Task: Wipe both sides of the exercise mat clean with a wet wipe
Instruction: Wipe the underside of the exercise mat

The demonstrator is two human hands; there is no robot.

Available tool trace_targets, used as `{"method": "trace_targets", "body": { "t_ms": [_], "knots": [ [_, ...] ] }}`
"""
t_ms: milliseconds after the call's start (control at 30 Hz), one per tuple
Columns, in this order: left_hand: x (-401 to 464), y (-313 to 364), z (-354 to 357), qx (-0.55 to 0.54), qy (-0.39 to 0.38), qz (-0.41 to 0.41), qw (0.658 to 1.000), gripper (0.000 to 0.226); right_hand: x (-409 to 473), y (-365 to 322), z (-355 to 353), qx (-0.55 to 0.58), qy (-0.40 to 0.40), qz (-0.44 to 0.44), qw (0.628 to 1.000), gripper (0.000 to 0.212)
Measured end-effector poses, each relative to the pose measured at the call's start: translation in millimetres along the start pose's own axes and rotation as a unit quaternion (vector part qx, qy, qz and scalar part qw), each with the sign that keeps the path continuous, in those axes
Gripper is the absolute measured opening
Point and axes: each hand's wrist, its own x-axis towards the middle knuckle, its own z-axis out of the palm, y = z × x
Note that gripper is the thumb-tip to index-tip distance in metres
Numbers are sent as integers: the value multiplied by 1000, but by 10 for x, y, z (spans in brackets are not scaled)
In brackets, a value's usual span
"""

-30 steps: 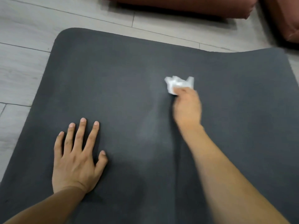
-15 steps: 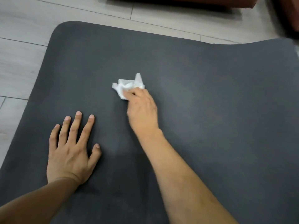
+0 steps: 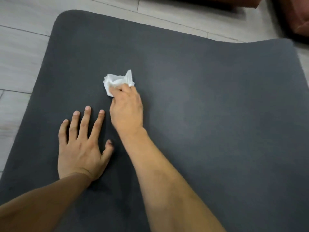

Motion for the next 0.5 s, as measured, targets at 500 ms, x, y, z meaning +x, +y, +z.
{"method": "trace_targets", "body": {
  "t_ms": [500],
  "knots": [
    [4,-23,-14,-12,2,-4,1000,78,-120,563,-313,17,91,112,989,34]
  ]
}}
